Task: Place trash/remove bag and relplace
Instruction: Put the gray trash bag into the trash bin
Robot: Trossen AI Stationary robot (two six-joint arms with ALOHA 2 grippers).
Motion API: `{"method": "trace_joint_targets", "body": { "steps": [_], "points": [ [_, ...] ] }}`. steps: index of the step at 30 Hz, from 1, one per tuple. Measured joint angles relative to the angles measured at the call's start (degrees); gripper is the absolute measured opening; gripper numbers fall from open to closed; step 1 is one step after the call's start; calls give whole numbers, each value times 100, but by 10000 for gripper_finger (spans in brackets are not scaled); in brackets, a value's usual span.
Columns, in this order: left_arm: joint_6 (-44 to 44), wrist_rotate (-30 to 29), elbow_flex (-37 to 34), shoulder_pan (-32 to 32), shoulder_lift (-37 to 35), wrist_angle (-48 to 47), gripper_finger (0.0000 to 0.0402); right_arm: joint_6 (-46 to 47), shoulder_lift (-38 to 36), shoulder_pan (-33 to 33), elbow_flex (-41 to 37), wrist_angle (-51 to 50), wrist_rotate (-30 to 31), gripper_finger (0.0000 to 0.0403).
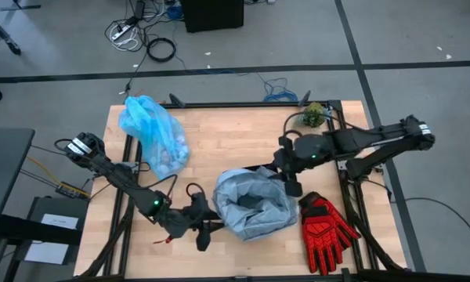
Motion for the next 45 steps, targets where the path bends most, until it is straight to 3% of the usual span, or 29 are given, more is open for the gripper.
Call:
{"method": "trace_joint_targets", "body": {
  "steps": [7,10,18,24,28,35,45],
  "points": [
    [-1431,101,0,-13,-83,-502,143,124,118,-101,0,17,93,82],
    [-1480,102,0,-50,-194,-605,143,94,70,-97,-2,16,114,64],
    [-448,39,0,-72,-635,-909,143,-142,82,-117,-1,-29,375,73],
    [-471,76,0,-72,-1059,-1836,143,-196,110,-197,-2,-180,371,8],
    [-613,21,0,-72,-1409,-2242,143,-164,75,-193,-2,-192,414,3],
    [84,-816,0,-38,-2057,-1630,143,-205,68,-238,-2,-192,496,0],
    [1657,-597,4,797,-2044,-1250,143,-175,64,-285,-2,-177,509,0]
  ]
}}
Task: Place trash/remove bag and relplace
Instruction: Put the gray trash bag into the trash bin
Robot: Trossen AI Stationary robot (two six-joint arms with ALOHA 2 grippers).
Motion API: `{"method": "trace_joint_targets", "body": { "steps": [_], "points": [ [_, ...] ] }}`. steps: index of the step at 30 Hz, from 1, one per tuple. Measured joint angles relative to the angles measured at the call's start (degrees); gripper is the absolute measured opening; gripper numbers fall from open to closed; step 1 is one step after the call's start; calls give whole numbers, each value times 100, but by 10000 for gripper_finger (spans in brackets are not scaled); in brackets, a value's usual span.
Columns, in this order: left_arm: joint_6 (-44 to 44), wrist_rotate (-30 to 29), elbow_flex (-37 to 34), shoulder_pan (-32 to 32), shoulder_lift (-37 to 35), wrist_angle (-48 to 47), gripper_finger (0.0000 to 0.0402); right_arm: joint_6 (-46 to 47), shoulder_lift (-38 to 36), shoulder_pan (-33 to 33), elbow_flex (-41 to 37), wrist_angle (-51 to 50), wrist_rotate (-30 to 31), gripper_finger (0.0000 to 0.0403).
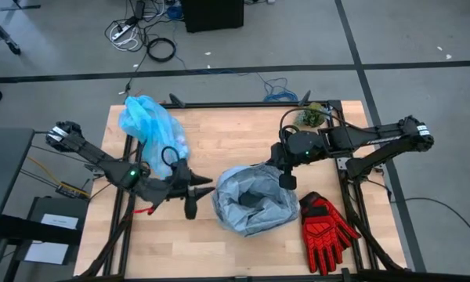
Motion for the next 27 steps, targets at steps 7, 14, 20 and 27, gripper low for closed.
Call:
{"method": "trace_joint_targets", "body": {
  "steps": [7,14,20,27],
  "points": [
    [443,895,0,531,61,338,143,-11,-2,-118,0,17,52,0],
    [479,1275,0,792,260,349,143,-134,-39,-186,0,227,291,0],
    [471,1522,0,890,463,803,143,-142,-39,-247,0,267,307,0],
    [475,1559,-2,891,507,1204,143,-138,-37,-340,0,429,413,0]
  ]
}}
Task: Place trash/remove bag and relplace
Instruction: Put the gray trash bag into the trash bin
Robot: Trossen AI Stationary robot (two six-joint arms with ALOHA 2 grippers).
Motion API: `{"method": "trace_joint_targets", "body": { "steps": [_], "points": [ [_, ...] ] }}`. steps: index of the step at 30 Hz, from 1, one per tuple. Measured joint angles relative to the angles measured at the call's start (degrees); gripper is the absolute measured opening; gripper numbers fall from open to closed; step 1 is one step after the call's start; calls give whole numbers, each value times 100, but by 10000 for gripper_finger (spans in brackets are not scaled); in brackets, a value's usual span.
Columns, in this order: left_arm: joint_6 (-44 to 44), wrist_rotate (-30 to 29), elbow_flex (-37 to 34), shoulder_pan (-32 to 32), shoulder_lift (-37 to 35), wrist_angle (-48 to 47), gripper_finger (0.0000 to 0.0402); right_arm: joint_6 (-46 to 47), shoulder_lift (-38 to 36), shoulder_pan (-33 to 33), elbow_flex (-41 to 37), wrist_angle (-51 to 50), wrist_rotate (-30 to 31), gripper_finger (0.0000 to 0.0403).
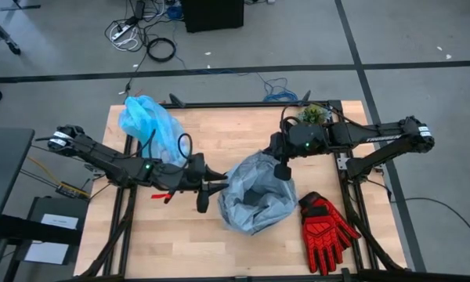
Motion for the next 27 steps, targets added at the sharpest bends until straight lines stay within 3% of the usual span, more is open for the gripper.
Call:
{"method": "trace_joint_targets", "body": {
  "steps": [8,13,17,20,23,27],
  "points": [
    [-14,-320,143,-2,2,-283,143,-2,0,0,0,-19,26,0],
    [887,-1034,1304,-257,225,-2030,143,4,2,7,0,-46,24,0],
    [850,-1326,2229,-221,622,-3372,143,7,2,7,0,-42,21,0],
    [674,-1158,2709,-99,946,-3531,143,9,4,2,0,-36,24,0],
    [1033,-713,3093,-70,1305,-3534,143,16,4,-2,0,-37,28,0],
    [999,-1097,3539,-36,1704,-4288,143,40,4,-2,0,-36,31,0]
  ]
}}
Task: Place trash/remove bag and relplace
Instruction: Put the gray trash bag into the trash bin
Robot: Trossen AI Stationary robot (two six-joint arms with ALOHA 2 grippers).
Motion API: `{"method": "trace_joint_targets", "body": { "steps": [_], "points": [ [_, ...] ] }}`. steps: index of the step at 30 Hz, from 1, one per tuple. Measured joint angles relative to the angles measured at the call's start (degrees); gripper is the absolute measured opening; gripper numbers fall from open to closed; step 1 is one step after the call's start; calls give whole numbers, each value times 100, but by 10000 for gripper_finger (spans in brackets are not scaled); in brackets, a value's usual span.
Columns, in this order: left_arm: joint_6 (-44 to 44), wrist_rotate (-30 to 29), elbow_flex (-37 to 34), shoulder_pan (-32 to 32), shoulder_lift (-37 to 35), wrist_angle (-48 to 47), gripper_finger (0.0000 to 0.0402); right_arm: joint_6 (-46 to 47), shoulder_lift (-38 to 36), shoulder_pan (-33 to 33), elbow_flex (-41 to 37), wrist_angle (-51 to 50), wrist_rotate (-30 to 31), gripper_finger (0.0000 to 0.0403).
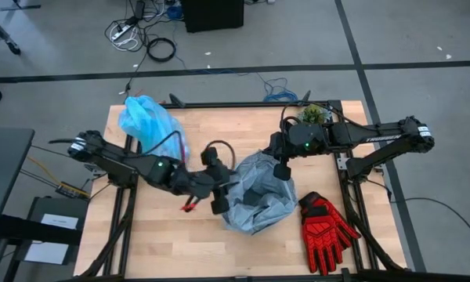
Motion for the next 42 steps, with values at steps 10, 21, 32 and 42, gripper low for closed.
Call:
{"method": "trace_joint_targets", "body": {
  "steps": [10,21,32,42],
  "points": [
    [-1066,-107,397,213,265,-793,143,23,0,22,0,0,2,0],
    [-1868,88,379,266,265,-1458,141,21,-1,26,0,-3,8,0],
    [-2940,-238,377,194,265,-2613,37,20,-242,175,0,-146,68,0],
    [-2972,-413,375,230,266,-2689,6,-36,-274,26,-2,-1297,210,0]
  ]
}}
